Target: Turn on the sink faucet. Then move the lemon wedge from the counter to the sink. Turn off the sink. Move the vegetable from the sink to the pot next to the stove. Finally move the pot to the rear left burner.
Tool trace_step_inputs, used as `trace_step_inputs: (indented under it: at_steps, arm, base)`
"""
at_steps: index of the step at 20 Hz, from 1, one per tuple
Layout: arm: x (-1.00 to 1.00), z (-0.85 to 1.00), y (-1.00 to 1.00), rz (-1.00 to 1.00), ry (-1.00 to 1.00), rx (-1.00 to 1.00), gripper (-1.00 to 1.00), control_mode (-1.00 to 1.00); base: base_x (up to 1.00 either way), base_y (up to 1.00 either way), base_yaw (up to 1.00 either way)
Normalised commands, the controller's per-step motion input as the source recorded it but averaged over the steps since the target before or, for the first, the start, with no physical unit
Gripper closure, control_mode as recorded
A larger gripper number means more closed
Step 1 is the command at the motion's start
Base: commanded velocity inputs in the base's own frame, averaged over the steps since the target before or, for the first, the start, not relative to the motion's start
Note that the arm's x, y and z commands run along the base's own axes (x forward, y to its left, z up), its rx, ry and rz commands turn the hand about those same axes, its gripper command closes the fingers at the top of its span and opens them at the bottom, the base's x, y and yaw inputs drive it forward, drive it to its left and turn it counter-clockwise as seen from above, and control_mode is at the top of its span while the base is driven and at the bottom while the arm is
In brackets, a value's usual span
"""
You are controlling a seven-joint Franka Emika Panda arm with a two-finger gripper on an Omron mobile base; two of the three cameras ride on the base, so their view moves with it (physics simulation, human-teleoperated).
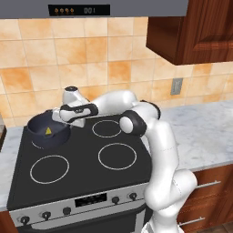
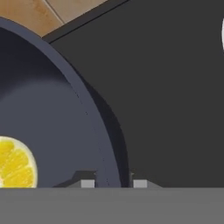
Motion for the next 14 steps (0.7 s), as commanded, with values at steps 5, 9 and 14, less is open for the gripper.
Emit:
trace_step_inputs:
  at_steps: [5, 9, 14]
  arm:
    - [0.03, 0.00, 0.00, 0.00, 0.00, 0.03, -1.00, -1.00]
    - [0.00, 0.03, 0.00, 0.00, 0.00, 0.04, -1.00, -1.00]
    - [0.00, 0.19, 0.00, 0.00, 0.03, 0.04, -1.00, -1.00]
  base:
    - [0.00, 0.00, 0.00]
    - [0.00, 0.00, 0.00]
    - [0.00, 0.00, 0.00]
